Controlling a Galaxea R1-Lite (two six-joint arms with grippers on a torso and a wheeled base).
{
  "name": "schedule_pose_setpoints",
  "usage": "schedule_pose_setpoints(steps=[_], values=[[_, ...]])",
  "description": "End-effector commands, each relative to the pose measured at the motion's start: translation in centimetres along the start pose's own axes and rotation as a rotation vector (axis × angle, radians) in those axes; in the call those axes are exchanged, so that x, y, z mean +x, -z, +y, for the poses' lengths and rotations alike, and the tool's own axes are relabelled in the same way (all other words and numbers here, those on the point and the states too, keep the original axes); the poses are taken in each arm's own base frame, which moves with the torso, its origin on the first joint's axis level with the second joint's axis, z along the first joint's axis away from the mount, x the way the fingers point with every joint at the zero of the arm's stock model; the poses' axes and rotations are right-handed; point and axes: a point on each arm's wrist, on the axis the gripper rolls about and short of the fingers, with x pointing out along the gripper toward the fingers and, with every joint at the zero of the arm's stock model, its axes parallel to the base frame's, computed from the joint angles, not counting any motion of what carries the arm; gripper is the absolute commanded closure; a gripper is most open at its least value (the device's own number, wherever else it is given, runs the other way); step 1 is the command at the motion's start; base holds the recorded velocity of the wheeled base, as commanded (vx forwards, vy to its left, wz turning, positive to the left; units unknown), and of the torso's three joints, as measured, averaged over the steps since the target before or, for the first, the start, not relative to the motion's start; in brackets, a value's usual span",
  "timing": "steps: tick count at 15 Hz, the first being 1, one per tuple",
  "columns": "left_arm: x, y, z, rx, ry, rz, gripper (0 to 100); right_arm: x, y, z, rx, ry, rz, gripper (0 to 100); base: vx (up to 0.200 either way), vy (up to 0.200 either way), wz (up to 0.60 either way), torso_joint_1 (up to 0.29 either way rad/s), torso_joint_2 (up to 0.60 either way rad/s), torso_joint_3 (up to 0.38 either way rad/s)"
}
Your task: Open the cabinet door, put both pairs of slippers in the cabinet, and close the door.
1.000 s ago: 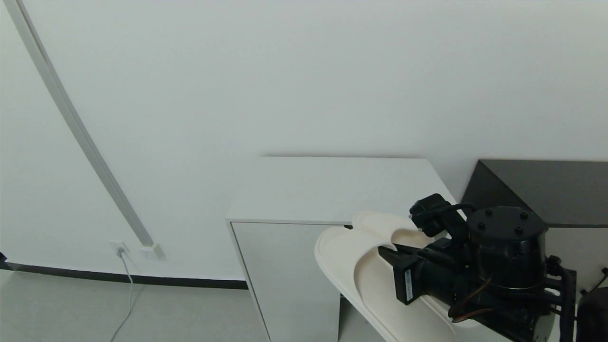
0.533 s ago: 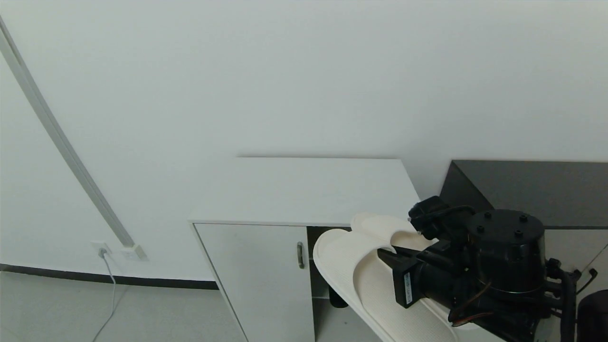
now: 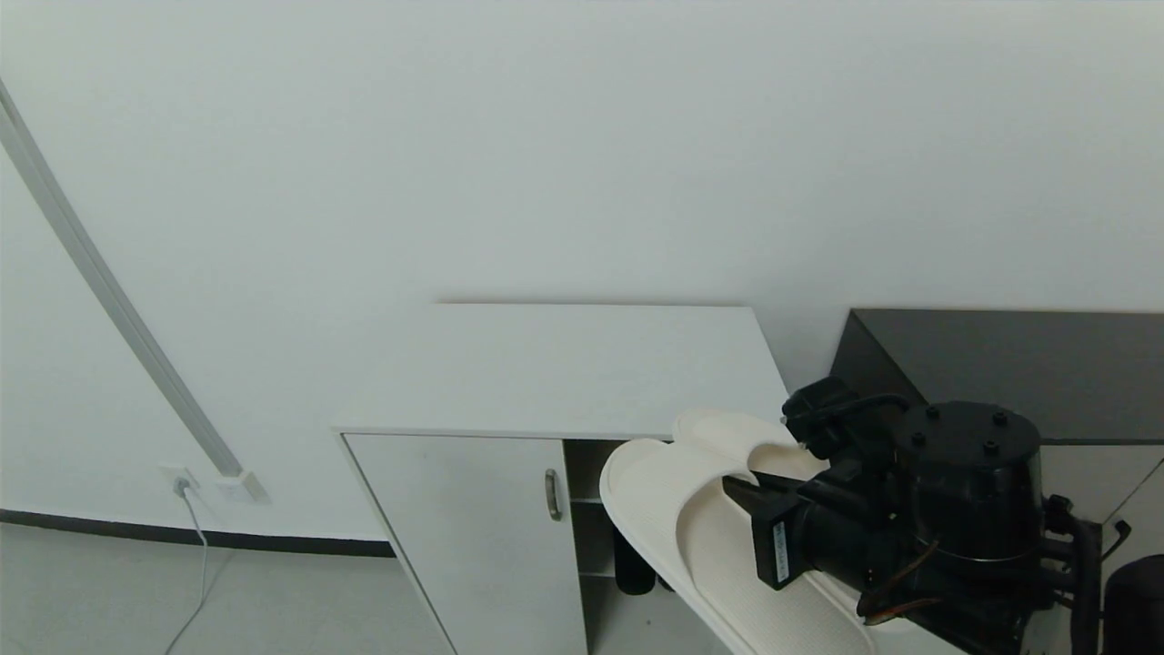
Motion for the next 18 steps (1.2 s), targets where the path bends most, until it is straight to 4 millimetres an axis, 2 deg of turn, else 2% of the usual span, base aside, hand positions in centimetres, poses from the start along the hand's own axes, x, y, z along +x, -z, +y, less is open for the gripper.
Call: schedule_pose_setpoints(steps=[1,10,18], values=[[0.0,0.0,0.0,-0.001,0.000,0.001,100,0.0,-0.1,0.0,0.000,0.000,-0.004,100,0.000,0.000,0.00,0.000,0.00,0.000],[0.0,0.0,0.0,-0.001,0.000,0.001,100,-0.7,1.0,1.5,-0.041,-0.056,0.019,100,0.000,0.000,0.00,0.000,0.00,0.000],[0.0,0.0,0.0,-0.001,0.000,0.001,100,-0.7,1.3,1.4,-0.056,-0.041,0.029,100,0.000,0.000,0.00,-0.156,0.36,0.198]])
